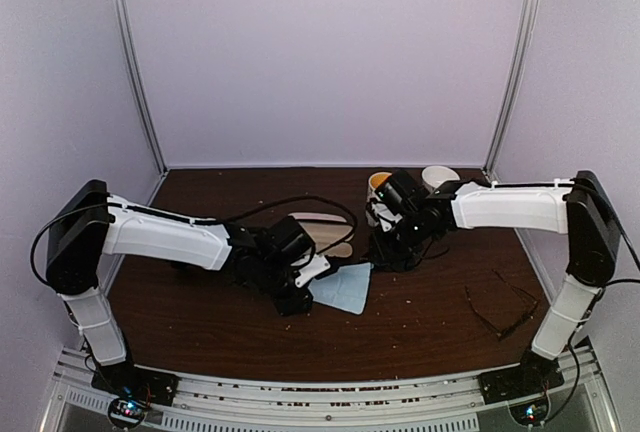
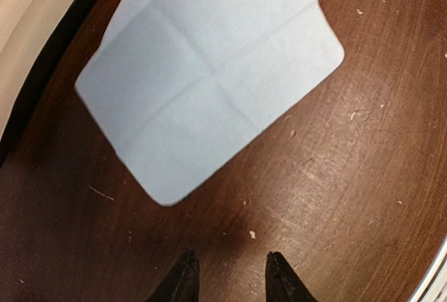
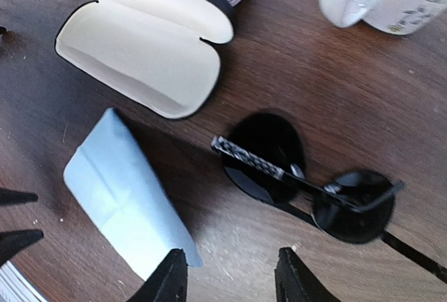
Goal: Organize the sunglasses
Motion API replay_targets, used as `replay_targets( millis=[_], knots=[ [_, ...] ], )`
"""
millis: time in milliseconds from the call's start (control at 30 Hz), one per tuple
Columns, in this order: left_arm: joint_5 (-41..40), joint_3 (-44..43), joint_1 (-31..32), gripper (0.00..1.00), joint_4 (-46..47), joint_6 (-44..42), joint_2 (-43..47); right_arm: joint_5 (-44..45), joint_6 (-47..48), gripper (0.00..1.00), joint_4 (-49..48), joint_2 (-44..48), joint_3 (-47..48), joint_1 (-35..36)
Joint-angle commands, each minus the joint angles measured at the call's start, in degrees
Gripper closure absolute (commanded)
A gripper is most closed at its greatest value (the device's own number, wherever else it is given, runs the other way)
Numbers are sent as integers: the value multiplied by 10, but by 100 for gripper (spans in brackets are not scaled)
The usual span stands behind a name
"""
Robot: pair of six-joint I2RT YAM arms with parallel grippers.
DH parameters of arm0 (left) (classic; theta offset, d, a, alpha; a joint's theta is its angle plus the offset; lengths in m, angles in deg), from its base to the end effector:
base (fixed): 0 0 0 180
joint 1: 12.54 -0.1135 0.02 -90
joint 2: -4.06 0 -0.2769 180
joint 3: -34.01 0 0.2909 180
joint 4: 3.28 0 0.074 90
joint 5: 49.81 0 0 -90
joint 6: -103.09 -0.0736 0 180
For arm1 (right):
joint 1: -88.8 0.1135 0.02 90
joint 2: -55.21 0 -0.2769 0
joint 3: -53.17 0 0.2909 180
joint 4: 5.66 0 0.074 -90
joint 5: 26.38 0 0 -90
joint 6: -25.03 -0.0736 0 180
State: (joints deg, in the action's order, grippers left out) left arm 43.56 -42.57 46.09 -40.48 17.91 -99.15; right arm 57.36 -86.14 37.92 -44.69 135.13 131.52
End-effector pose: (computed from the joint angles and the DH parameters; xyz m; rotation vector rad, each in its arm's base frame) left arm 0.2089 -0.3509 0.1203 1.2635 2.4483 -0.4057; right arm 0.2991 0.2871 0.1673 -0.5484 2.6789 0.4940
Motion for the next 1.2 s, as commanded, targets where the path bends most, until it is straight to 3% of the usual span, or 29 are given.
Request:
replay_targets(
  millis=[0, 367, 833, 1167],
  knots=[
    [6, 15, -4, 64, 23, 43, 16, 47, -10, 56, 9, 64, -50, -2],
    [2, -5, -5, 62, -10, 156, -10, 60, -62, 54, -40, 160, -183, -2],
    [16, -166, -14, 63, -56, 162, -123, 16, -61, 53, -77, 129, -210, -2],
    [1, -232, -30, 64, -86, 163, -180, 4, -61, 53, -91, 118, -214, -1]
  ],
)
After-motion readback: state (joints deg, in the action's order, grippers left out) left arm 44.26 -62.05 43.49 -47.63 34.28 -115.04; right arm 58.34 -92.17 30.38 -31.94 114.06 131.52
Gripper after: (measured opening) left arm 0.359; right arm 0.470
